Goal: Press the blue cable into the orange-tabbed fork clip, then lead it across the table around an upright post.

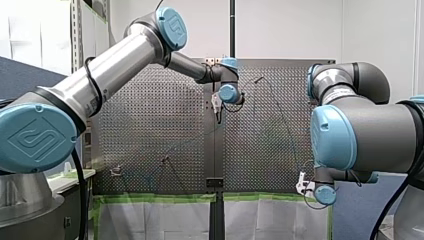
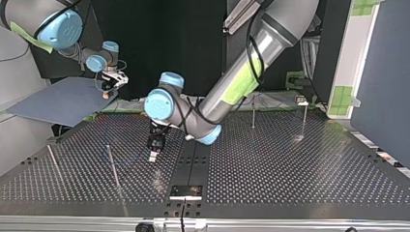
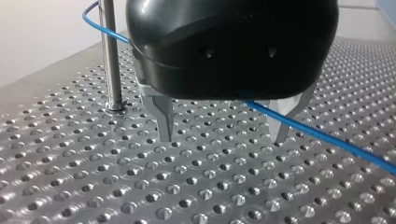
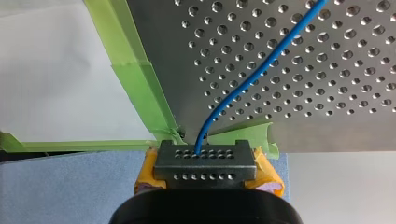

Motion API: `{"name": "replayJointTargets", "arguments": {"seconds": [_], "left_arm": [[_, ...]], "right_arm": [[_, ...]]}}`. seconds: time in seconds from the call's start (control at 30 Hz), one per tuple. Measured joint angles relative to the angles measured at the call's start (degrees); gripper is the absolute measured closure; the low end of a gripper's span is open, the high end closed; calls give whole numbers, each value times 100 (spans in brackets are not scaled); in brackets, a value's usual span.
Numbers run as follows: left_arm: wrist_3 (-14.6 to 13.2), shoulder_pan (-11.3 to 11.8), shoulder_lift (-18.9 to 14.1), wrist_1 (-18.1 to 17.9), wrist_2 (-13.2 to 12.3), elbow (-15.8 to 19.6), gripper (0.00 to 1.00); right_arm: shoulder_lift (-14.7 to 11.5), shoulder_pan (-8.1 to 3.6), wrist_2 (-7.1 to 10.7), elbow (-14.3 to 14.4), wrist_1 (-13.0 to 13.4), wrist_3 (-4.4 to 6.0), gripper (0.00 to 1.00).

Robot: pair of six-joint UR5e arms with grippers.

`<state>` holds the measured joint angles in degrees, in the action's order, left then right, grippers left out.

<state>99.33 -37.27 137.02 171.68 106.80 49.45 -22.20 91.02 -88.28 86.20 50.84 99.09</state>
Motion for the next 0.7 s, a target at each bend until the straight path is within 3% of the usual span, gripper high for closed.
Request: {"name": "replayJointTargets", "arguments": {"seconds": [0.23, 0.37, 0.7], "left_arm": [[354, -20, -88, 4, -330, 0, 1], [550, -60, -148, -2, -358, 41, 1], [1083, -131, -627, -423, -462, 518, 1]], "right_arm": [[1, -11, 3, 0, -11, -15, 100], [1, -25, 3, -1, -25, -17, 100], [6, -78, 22, 1, -38, 7, 100]]}}
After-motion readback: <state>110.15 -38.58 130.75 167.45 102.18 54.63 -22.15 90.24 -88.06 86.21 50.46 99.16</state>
